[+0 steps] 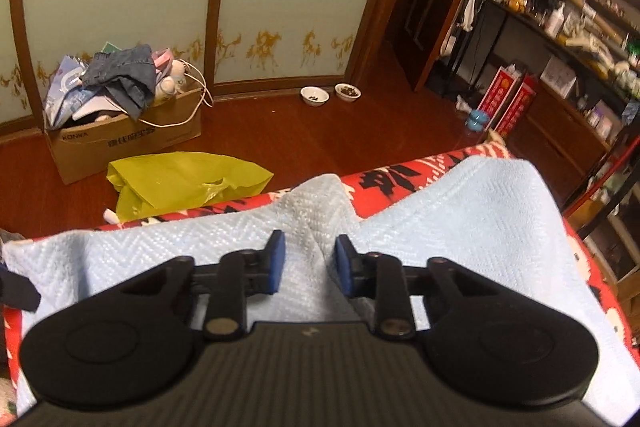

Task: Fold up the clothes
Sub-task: 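Grasp another fleece corner with the right tool while the left tool holds its corner, then hold both fleece corners up with the left and right tools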

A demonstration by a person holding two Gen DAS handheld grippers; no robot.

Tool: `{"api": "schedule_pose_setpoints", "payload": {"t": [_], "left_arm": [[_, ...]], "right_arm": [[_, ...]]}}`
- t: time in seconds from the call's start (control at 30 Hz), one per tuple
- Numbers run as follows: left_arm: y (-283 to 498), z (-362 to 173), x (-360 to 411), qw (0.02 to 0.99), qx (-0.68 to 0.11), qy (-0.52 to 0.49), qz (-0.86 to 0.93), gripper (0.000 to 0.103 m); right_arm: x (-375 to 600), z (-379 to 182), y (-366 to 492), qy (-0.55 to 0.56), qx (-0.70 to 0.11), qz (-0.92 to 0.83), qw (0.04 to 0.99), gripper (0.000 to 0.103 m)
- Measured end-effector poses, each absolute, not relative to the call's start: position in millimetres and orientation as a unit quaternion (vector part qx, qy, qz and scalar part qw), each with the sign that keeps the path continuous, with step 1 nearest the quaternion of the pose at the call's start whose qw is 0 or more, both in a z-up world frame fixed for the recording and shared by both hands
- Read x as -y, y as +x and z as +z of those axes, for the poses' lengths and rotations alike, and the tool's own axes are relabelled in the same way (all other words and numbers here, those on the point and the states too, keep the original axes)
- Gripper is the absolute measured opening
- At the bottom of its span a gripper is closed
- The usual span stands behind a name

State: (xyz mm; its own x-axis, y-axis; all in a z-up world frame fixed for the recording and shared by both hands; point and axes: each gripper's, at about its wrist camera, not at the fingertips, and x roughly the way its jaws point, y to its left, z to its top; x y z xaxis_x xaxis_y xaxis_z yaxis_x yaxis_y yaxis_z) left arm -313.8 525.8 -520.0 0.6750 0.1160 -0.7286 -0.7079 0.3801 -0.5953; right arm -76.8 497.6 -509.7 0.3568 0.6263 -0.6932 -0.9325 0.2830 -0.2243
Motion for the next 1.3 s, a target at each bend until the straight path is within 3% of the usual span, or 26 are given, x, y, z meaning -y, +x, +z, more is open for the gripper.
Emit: {"api": "schedule_pose_setpoints", "payload": {"t": [0.07,0.27,0.3,0.37,0.4,0.6,0.77,0.83,0.87,0.93,1.3], "left_arm": [[-314,-518,-525,0.774,-0.302,-0.489,0.267,0.008],[-313,-512,-521,0.784,-0.293,-0.477,0.268,0.012],[-312,-511,-520,0.785,-0.292,-0.475,0.269,0.014],[-311,-511,-520,0.786,-0.290,-0.473,0.272,0.036],[-310,-511,-520,0.786,-0.287,-0.474,0.273,0.040],[-303,-510,-521,0.792,-0.284,-0.458,0.288,0.044],[-293,-509,-519,0.802,-0.282,-0.432,0.302,0.039],[-286,-510,-517,0.803,-0.286,-0.420,0.313,0.028],[-282,-510,-517,0.802,-0.291,-0.415,0.317,0.013],[-280,-511,-514,0.801,-0.289,-0.411,0.326,0.009],[-322,-444,-476,0.825,-0.242,-0.379,0.342,0.007]], "right_arm": [[-496,-503,-76,-0.304,-0.255,0.506,0.766,0.010],[-479,-471,-62,-0.258,-0.278,0.505,0.776,0.009],[-477,-464,-58,-0.247,-0.280,0.504,0.778,0.009],[-475,-453,-47,-0.231,-0.283,0.502,0.784,0.009],[-475,-450,-40,-0.223,-0.286,0.498,0.788,0.009],[-492,-467,13,-0.213,-0.337,0.456,0.796,0.009],[-502,-493,37,-0.210,-0.374,0.445,0.786,0.009],[-499,-495,39,-0.199,-0.377,0.445,0.787,0.009],[-497,-495,41,-0.193,-0.380,0.445,0.787,0.009],[-494,-492,42,-0.186,-0.383,0.447,0.787,0.009],[-470,-435,3,-0.146,-0.357,0.468,0.795,0.009]]}}
